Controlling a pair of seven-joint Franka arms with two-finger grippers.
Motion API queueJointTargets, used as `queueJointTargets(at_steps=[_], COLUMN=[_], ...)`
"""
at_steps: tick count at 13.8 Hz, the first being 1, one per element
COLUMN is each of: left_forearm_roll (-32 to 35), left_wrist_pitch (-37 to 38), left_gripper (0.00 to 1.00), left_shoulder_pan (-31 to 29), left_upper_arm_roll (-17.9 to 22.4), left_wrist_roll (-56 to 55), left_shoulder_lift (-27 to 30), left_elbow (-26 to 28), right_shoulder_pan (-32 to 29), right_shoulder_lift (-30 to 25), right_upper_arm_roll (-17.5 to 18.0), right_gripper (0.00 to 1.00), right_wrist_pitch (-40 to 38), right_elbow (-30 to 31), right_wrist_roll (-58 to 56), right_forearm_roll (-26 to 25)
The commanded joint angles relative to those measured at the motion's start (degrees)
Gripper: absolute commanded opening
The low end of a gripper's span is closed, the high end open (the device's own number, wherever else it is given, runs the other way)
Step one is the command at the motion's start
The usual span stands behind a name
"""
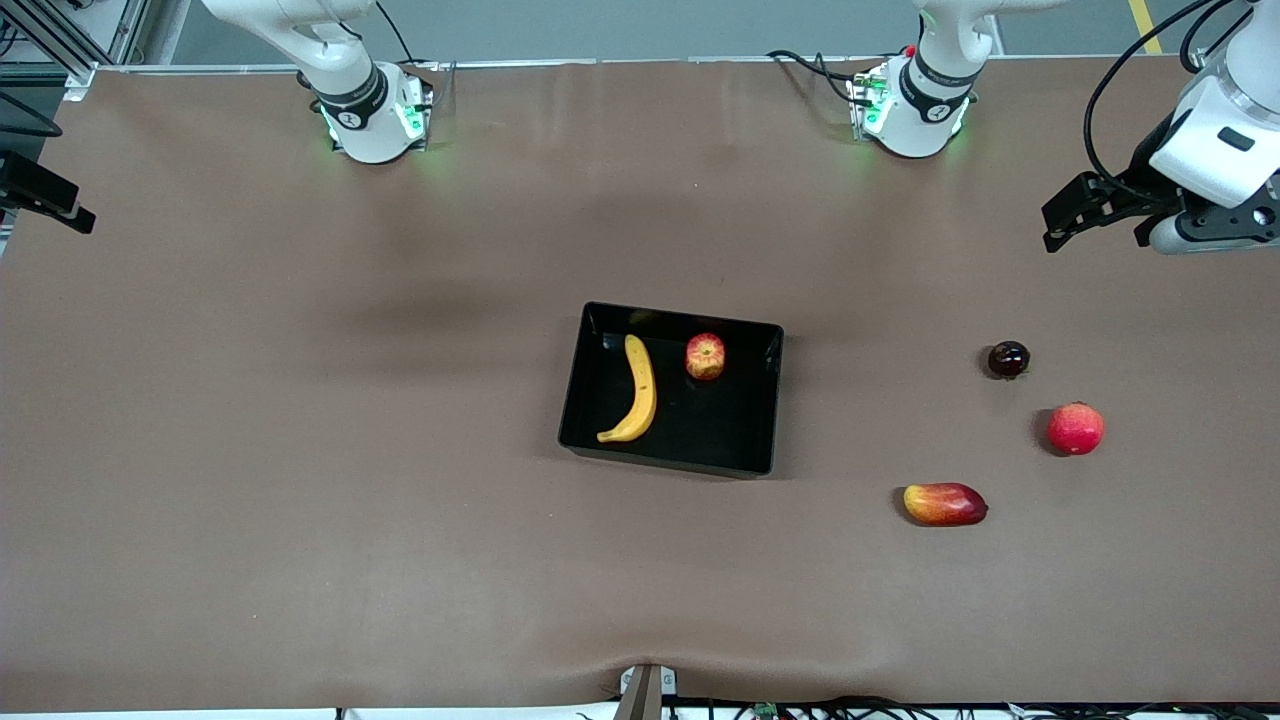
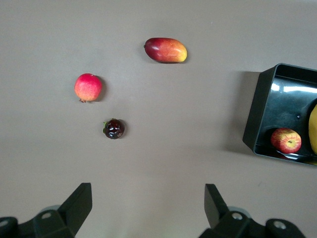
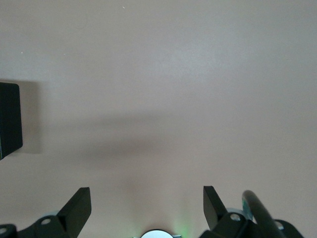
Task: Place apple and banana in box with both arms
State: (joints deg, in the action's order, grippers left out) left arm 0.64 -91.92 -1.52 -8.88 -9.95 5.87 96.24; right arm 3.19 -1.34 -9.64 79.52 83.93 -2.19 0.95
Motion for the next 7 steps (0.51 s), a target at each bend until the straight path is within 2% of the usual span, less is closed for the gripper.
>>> queueJointTargets(at_steps=[1,7], left_forearm_roll=[-0.5,-0.5], left_wrist_pitch=[1.0,1.0], left_gripper=[1.00,1.00], left_shoulder_pan=[0.1,0.2], left_upper_arm_roll=[0.0,-0.2], left_wrist_roll=[0.5,0.5], left_shoulder_lift=[-0.9,-1.7], left_elbow=[-1.9,-2.6], right_shoulder_pan=[-1.5,-1.4], right_shoulder_lift=[0.2,0.2], right_upper_arm_roll=[0.7,0.7], right_gripper=[1.00,1.00], right_wrist_pitch=[-0.2,-0.1], right_elbow=[-0.6,-0.7], right_wrist_roll=[-0.9,-0.9], right_forearm_roll=[1.0,0.9])
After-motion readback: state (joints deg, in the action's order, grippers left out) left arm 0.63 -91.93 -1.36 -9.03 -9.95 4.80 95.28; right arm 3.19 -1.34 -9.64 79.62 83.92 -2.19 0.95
